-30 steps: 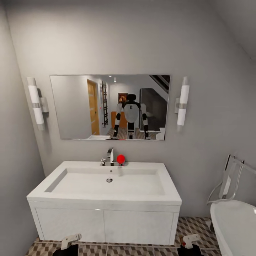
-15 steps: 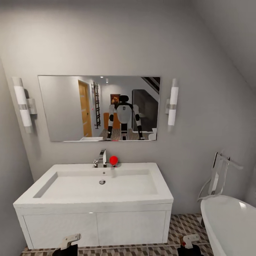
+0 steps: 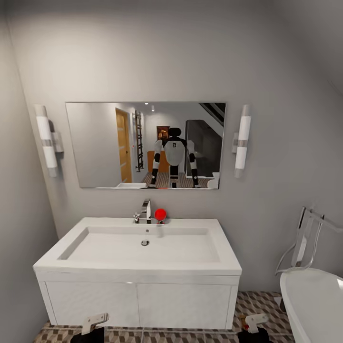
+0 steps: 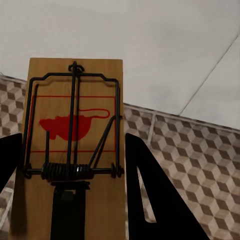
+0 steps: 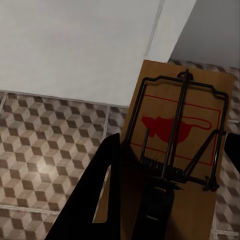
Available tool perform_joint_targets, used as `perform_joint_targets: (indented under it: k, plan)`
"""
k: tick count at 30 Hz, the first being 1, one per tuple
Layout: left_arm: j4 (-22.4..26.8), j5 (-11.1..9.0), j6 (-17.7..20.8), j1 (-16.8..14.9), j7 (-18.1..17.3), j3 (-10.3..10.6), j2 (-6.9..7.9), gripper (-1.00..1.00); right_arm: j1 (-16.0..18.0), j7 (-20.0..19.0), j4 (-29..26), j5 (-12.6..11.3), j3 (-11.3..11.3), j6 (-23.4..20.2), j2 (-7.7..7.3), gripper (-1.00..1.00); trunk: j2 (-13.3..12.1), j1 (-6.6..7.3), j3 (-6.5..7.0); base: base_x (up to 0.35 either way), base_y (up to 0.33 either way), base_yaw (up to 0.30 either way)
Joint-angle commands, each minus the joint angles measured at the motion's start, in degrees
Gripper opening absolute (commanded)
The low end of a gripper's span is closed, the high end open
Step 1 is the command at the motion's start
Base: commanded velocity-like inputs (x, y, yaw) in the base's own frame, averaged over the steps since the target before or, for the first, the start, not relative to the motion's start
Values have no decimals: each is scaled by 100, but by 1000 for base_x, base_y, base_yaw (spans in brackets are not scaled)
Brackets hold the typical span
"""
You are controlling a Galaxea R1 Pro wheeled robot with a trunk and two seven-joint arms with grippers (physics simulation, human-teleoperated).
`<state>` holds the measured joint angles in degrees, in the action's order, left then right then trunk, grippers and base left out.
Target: Take the four mousetraps from the cabinet in the bathroom and place them on the bathroom floor. Make sure all four end up on the same floor surface, and ensure that at least two of them are either under or directly next to the same bathroom sink.
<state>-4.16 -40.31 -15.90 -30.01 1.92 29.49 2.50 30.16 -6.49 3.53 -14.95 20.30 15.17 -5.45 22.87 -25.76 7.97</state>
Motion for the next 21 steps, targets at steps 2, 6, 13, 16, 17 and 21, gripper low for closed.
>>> perform_joint_targets:
  k: [2,6,13,16,17,21]
  plan:
    - [-14,22,-19,-5,19,31,-7,-100,7,-63,25,-74,29,39,1,-100,5,-2,-3,0,0,109]
    - [-14,16,-22,-5,-2,31,-10,-100,7,-63,25,-70,27,39,1,-100,5,-2,-3,0,0,33]
    - [-14,15,-20,-5,3,31,-13,-100,7,-63,25,-77,27,39,1,-100,85,-46,-39,0,0,4]
    - [-14,14,-19,-5,8,31,-12,-100,7,-63,25,-78,27,39,1,-100,205,-112,-92,0,0,0]
    - [-14,14,-19,-5,8,31,-12,-100,7,-63,25,-78,27,39,1,-100,246,-134,-110,0,0,0]
    - [-14,15,-19,-4,21,31,-13,-100,7,-63,25,-78,27,41,1,-100,406,-222,-182,0,0,0]
